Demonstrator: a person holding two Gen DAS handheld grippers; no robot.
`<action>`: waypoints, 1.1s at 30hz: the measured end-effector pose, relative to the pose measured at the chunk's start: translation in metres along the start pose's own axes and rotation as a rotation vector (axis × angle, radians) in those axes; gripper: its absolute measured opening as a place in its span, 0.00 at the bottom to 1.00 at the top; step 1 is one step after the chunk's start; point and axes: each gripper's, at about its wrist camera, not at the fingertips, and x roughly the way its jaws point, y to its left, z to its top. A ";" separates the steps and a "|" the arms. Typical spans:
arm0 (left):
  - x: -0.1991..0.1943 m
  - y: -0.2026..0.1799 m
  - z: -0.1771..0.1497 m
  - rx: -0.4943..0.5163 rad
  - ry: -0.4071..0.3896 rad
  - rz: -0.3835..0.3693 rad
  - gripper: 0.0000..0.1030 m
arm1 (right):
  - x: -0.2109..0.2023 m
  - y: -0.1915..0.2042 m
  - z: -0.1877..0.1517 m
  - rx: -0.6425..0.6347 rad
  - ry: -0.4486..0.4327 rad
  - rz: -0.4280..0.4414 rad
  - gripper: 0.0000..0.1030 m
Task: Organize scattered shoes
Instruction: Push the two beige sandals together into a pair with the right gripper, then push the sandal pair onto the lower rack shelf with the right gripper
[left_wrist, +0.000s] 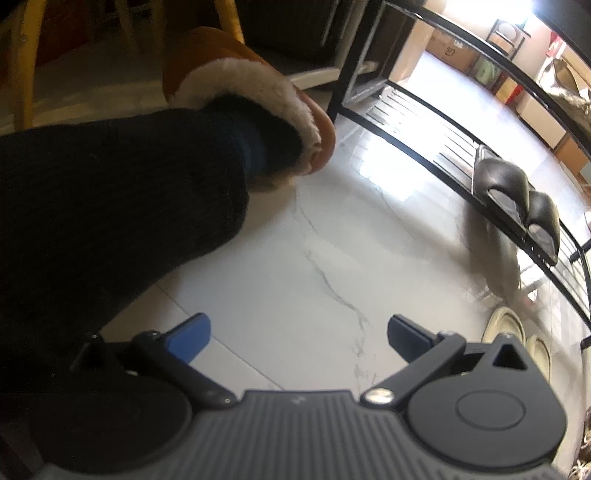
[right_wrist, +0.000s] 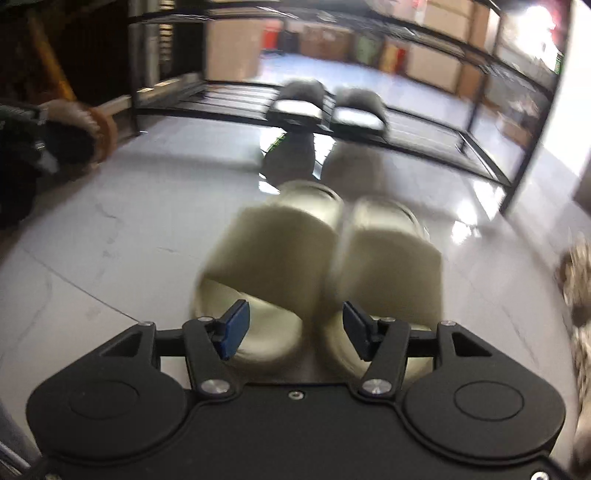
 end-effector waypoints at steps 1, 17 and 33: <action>0.000 -0.002 -0.001 0.008 0.002 0.000 0.99 | 0.002 -0.001 0.000 0.003 0.000 -0.001 0.56; 0.010 -0.003 -0.006 0.013 0.026 0.032 0.99 | 0.047 -0.013 -0.008 0.077 -0.029 -0.015 0.68; 0.014 -0.002 -0.006 0.014 0.036 0.049 0.99 | 0.012 -0.011 0.016 0.046 -0.201 -0.031 0.22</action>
